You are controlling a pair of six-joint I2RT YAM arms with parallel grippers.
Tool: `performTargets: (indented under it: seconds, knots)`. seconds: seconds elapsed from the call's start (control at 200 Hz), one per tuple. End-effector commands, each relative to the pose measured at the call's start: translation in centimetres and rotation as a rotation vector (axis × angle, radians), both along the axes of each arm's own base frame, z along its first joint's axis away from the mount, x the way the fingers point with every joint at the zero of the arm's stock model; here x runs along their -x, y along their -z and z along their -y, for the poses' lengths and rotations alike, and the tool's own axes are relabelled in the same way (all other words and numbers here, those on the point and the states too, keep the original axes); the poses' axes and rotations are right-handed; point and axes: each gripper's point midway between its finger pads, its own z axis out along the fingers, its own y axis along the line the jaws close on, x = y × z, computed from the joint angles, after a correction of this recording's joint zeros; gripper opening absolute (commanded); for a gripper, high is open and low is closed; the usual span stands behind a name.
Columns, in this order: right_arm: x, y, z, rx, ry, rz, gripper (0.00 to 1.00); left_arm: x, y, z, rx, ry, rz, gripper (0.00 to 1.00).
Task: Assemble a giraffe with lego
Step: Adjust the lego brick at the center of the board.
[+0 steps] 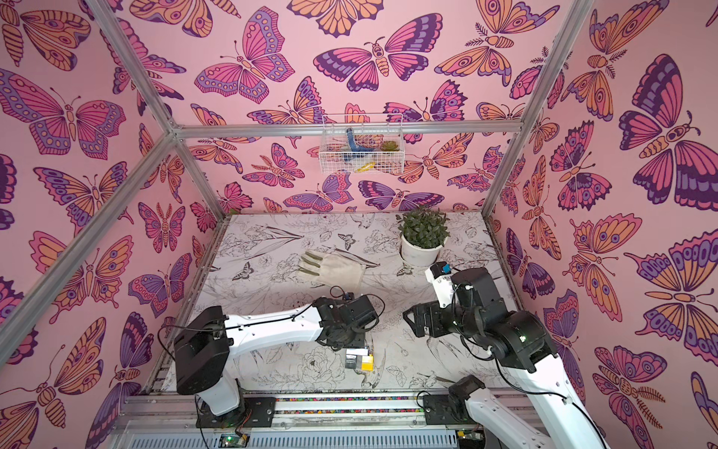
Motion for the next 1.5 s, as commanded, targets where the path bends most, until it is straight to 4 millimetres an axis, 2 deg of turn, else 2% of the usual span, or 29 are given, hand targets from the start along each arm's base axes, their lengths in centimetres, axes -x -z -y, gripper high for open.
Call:
performTargets:
  seconds: [0.0,0.28,0.335,0.526,0.606,0.851,1.022,1.157,1.337,1.497]
  knots:
    - [0.2,-1.1,0.5,0.012,0.003,0.036,0.99,0.3,1.8,-1.0,-0.071,0.012,-0.048,0.26]
    - [0.2,-1.6,0.7,0.012,0.01,0.056,0.99,0.4,3.6,-1.1,-0.093,-0.004,-0.084,0.29]
    - [0.2,-1.6,0.8,0.015,0.012,0.059,0.99,0.3,3.5,-1.1,-0.087,-0.011,-0.081,0.35]
    - [0.0,-2.0,0.8,0.015,0.016,0.068,0.99,0.4,3.4,-1.1,-0.082,0.001,-0.079,0.42]
    - [0.0,-2.0,0.8,0.013,0.019,0.066,0.99,0.4,3.5,-1.1,-0.084,0.015,-0.081,0.48]
    - [0.3,-1.8,1.2,0.012,0.039,0.069,0.99,0.7,3.2,-1.6,-0.093,0.03,-0.083,0.49]
    - [0.7,-0.8,1.5,0.019,0.05,0.05,0.99,0.3,1.6,-1.8,-0.081,0.03,-0.045,0.51]
    - [0.8,0.3,1.7,0.036,0.054,0.023,0.99,-0.1,-1.2,-1.9,-0.05,0.033,0.024,0.65]
    - [1.1,1.5,2.0,0.061,0.061,-0.007,0.99,0.3,-4.8,-2.7,-0.061,0.066,0.113,0.66]
    - [1.5,3.3,1.5,0.033,0.067,-0.074,0.99,1.6,-5.7,-3.9,-0.083,0.067,0.147,0.66]
